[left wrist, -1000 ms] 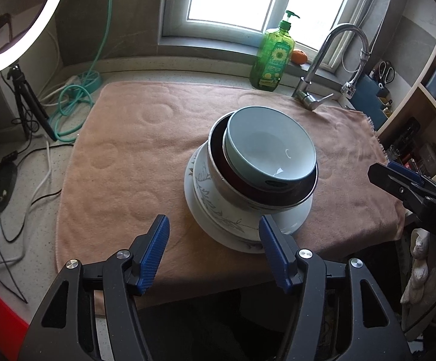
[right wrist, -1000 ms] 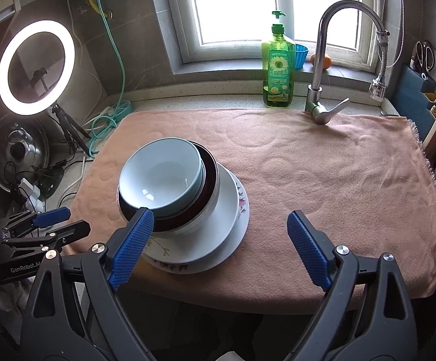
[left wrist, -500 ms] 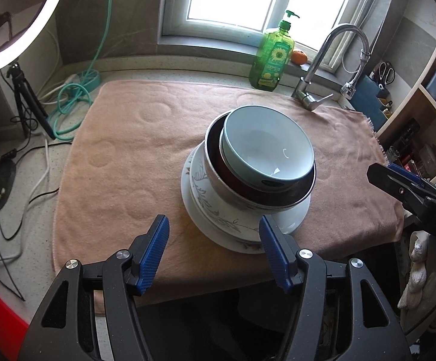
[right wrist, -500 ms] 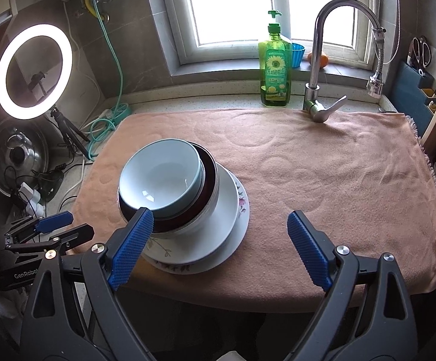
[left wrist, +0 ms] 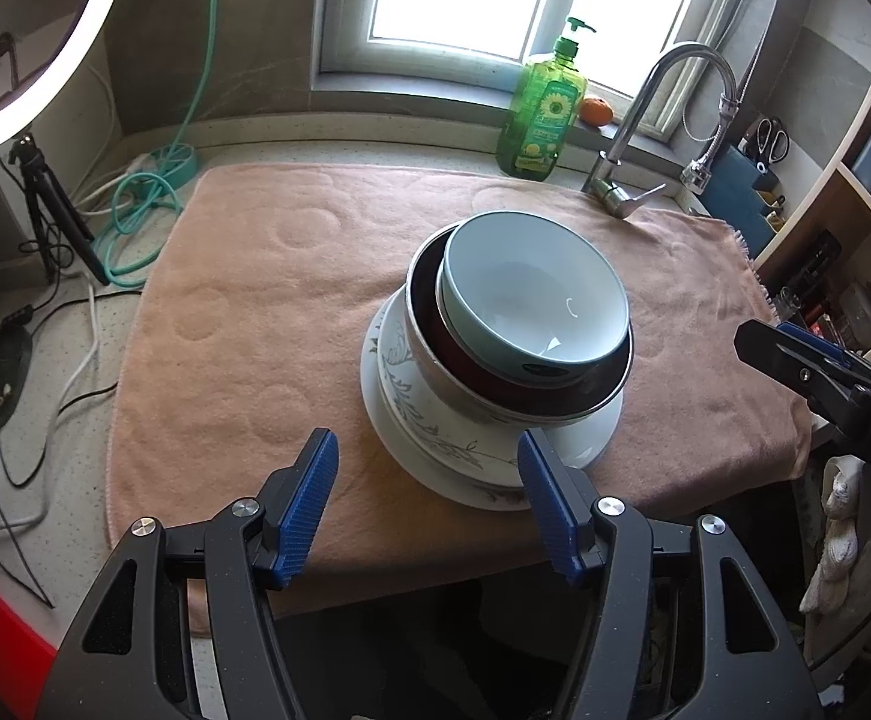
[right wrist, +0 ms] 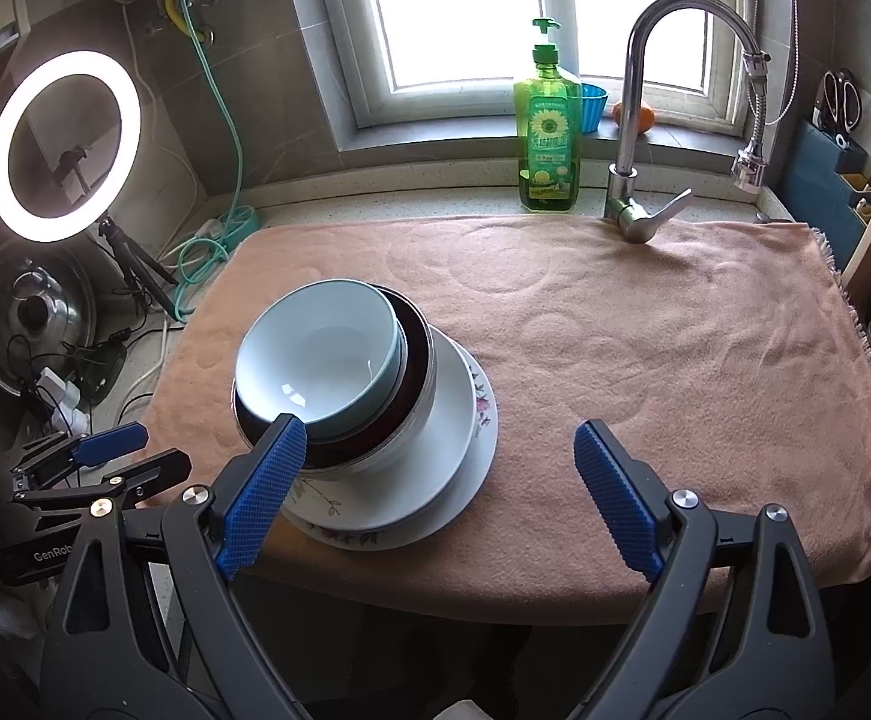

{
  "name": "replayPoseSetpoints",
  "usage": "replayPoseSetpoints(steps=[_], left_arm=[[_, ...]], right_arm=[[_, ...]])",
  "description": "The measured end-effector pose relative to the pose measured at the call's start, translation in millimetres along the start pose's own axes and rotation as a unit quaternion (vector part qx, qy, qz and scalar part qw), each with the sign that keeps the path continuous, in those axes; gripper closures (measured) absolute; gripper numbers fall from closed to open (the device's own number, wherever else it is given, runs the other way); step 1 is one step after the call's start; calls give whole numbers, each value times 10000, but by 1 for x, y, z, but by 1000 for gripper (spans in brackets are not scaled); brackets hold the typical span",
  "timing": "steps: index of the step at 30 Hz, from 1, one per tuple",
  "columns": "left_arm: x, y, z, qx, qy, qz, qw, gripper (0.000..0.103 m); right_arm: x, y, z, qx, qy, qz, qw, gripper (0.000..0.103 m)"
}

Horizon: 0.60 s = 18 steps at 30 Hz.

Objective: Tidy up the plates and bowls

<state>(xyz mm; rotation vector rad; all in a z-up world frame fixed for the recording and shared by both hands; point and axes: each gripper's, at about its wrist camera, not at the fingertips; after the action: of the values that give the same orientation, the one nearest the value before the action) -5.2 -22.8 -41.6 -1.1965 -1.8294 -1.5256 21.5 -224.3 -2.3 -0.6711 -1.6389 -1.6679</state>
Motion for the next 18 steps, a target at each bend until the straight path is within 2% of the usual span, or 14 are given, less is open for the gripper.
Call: replayPoseSetpoints(steps=[18], left_arm=[[-4,4,4,92,54,63,9999,41]], right_arm=[[-8,1,1,-8,-2,78,10000,10]])
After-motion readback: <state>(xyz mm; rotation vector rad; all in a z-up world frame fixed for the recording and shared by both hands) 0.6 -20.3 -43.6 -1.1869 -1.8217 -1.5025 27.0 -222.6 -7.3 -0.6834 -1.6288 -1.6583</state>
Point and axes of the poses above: each gripper's, at about its wrist camera, not at the fingertips, and x roughly against the way its jaws point, z to its left, y to its top, and after that the axes turned 6 degrees about -y, right-handed
